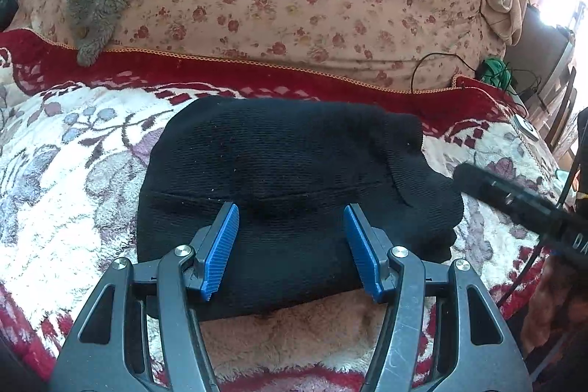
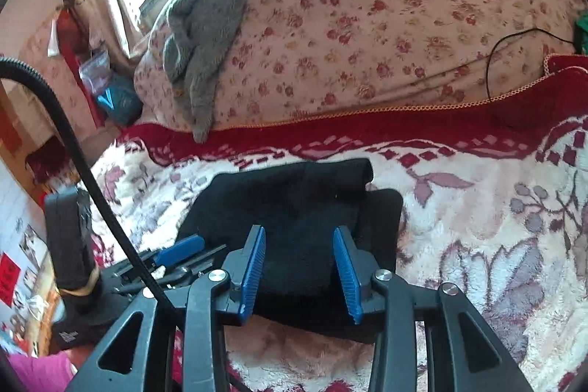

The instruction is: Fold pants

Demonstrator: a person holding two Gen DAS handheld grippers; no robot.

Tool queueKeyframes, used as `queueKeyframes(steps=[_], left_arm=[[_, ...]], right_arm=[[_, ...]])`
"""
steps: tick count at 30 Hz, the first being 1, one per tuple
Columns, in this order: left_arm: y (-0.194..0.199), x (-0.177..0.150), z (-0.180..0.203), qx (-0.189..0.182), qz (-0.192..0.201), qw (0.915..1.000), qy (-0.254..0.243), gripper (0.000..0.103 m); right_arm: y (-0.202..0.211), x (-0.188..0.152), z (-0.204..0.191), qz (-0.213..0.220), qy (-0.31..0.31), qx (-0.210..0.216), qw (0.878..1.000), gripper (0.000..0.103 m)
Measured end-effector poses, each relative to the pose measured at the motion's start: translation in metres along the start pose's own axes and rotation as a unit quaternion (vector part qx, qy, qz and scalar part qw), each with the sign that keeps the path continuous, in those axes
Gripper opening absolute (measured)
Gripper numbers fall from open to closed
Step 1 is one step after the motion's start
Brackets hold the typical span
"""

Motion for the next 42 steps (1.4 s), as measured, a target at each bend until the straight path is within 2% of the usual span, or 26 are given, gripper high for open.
queueKeyframes(steps=[7,10,17,23,26,27,28,33,36,42], left_arm=[[0.004,0.002,-0.004,-0.009,-0.003,0.9999,0.011,0.058],[0.012,0.006,-0.009,-0.005,0.003,0.9999,0.01,0.058],[0.026,0.013,-0.024,0.008,0.017,0.9997,0.014,0.058],[0.032,0.016,-0.047,0.025,0.016,0.9991,0.032,0.058],[0.032,0.019,-0.058,0.025,0.011,0.9987,0.044,0.058],[0.031,0.02,-0.063,0.021,0.008,0.9984,0.052,0.058],[0.03,0.02,-0.065,0.016,0.004,0.9982,0.057,0.061],[0.016,0.02,-0.075,-0.015,-0.023,0.9957,0.088,0.064],[0.007,0.019,-0.083,-0.019,-0.036,0.9933,0.108,0.064],[-0.012,0.013,-0.092,-0.025,-0.053,0.9892,0.134,0.064]], right_arm=[[-0.004,-0.006,0.005,-0.01,-0.009,-0.002,1.0,0.038],[-0.004,-0.006,0.01,-0.012,-0.017,-0.003,1.0,0.043],[-0.002,-0.007,0.013,-0.014,-0.02,-0.006,1.0,0.043],[-0.003,-0.006,0.014,-0.014,-0.008,-0.019,1.0,0.048],[-0.007,-0.005,0.023,-0.021,-0.016,-0.028,0.999,0.053],[-0.008,-0.005,0.026,-0.024,-0.024,-0.029,0.999,0.057],[-0.01,-0.006,0.032,-0.027,-0.037,-0.03,0.999,0.06],[-0.018,-0.008,0.047,-0.03,-0.084,-0.02,0.996,0.066],[-0.026,-0.01,0.052,-0.038,-0.102,-0.014,0.994,0.068],[-0.05,-0.016,0.056,-0.062,-0.117,-0.003,0.991,0.077]])
Point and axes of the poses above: each gripper's, at about its wrist camera, not at the fingertips, and y roughly against the way its jaws point, z to its right, x to its top, the point moved 5 cm from there along -y, roughly the way its jaws point, and after that the axes turned 8 degrees about z, right-handed, at the moved point
